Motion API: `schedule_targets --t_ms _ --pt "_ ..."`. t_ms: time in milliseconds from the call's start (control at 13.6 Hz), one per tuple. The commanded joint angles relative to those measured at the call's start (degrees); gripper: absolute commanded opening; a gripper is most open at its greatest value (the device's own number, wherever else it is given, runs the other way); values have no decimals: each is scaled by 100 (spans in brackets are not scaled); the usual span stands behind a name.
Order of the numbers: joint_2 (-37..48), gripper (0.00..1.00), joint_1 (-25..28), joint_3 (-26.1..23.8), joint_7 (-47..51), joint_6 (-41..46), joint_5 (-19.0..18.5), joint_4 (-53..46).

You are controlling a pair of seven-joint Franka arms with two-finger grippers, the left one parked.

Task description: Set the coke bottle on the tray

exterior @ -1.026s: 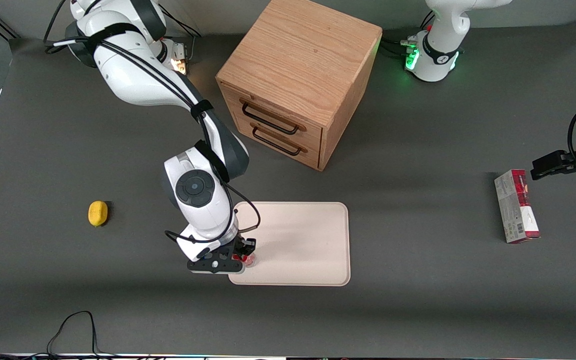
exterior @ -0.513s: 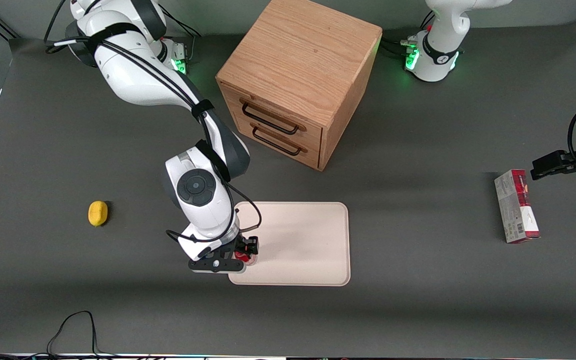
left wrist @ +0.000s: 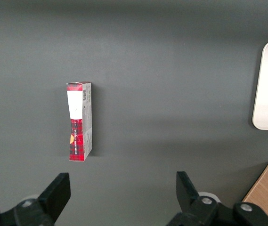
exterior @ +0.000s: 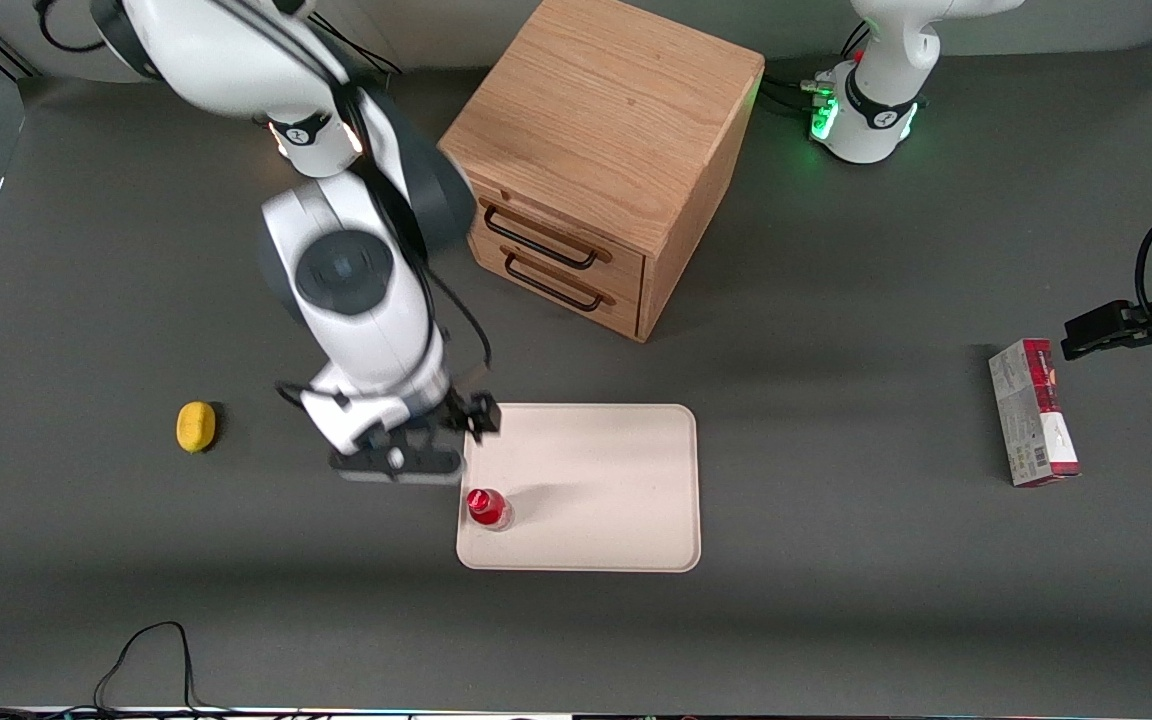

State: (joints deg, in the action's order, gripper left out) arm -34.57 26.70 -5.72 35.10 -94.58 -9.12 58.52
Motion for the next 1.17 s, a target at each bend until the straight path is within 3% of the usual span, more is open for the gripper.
schedule_targets --t_ms 0,147,293,440,660,806,1099 --pt "809 100 -15 -16 -81 797 234 239" --pt "1161 100 -77 80 -695 1474 270 283" --pt "1687 100 -654 80 -1310 1592 497 658" --pt "2381 100 -1374 80 -1785 1286 770 1571" --pt "3156 100 -2141 124 -2770 688 806 2732" --pt "3254 100 -2204 570 -2877 441 955 3041" --pt "3237 100 -2239 844 -3246 177 991 3245"
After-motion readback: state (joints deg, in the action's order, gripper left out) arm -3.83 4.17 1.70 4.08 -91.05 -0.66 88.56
